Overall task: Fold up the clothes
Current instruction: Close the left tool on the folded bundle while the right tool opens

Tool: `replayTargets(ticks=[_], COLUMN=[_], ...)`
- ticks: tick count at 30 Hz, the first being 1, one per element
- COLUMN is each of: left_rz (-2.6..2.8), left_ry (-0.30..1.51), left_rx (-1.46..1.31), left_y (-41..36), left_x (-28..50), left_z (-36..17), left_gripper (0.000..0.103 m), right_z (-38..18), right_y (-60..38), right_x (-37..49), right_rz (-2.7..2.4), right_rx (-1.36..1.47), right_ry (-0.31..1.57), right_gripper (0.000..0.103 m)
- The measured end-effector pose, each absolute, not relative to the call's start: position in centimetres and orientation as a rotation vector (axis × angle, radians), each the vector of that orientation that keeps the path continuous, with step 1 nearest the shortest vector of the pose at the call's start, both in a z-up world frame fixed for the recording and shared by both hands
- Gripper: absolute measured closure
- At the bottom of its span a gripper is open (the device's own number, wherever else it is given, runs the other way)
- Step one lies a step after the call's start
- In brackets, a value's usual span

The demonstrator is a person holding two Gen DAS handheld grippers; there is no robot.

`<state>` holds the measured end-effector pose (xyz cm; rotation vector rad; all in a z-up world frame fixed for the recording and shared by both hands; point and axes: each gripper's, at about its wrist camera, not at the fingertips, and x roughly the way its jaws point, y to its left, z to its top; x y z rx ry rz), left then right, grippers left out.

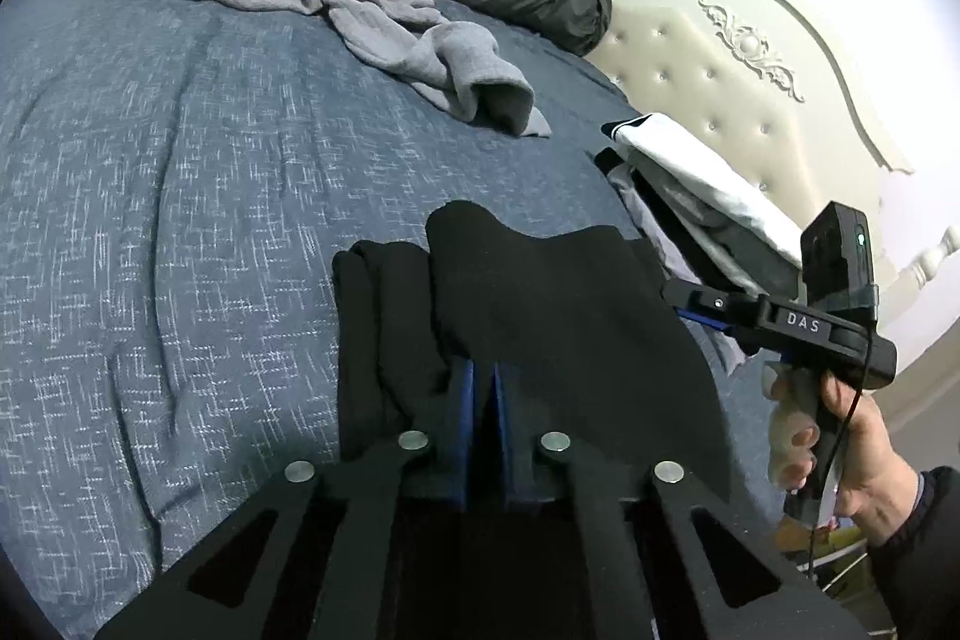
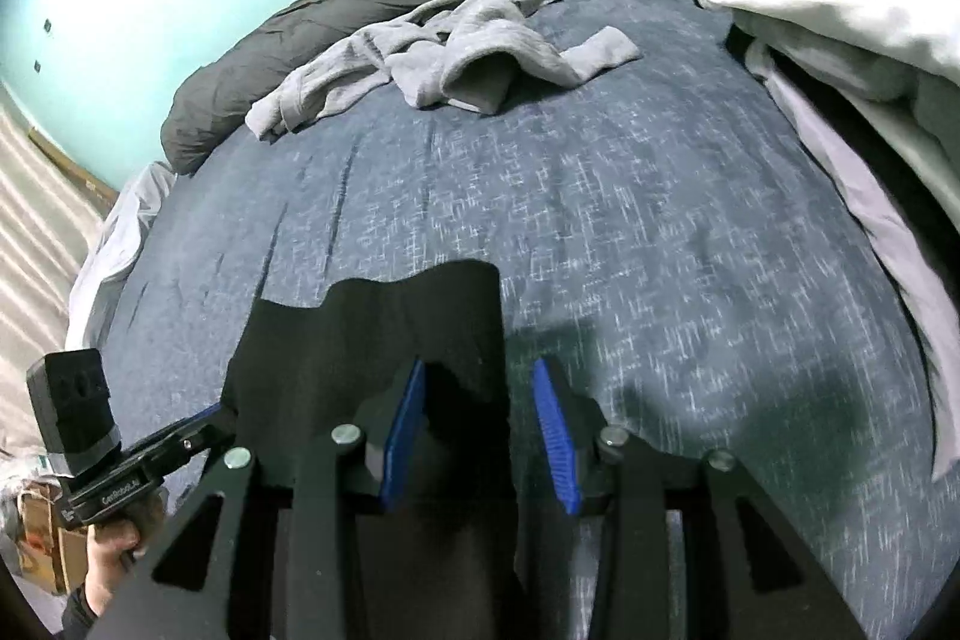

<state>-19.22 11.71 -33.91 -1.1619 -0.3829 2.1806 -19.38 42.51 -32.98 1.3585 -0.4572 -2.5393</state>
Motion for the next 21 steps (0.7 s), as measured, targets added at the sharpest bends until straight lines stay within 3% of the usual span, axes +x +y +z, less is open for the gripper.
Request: replayTargets(ticks=[1,5,8,16,21], left_rz=[2.185,2.242,2.278,2.286,2.281], left_ry=[-0.377,-0.351,-0.363,-0.358,-0.294], left_rx=[-1.157,-1.112,-1.082,-1.150,-1.172], left_y=[11.8,11.5,10.8,10.8,11.6], left_x=[-19.2,-18.6,-18.3,-18.8,-18.8], left_z=[-33.8,-32.9,-32.0,-33.7,-34.3], left_gripper=[0.098,0.099,0.099,0.099,0.096], right_z=[-32.9,-32.6,-32.4,-33.6,-33.6], right_y=[42.3,41.6,41.1,39.8,39.3], right_x=[-19.4,-19.6,-19.8,-20.8,-21.0], right_rz=[-2.547,-2.579,-2.601,-2.622,-2.636], right_rx=[1.353,1.328,1.309,1.357,1.421], right_ry=[-0.439,-0.367,-0.312,-0.181,-0.078], right_gripper=[0.077,0.090,0.093,0.093,0.077])
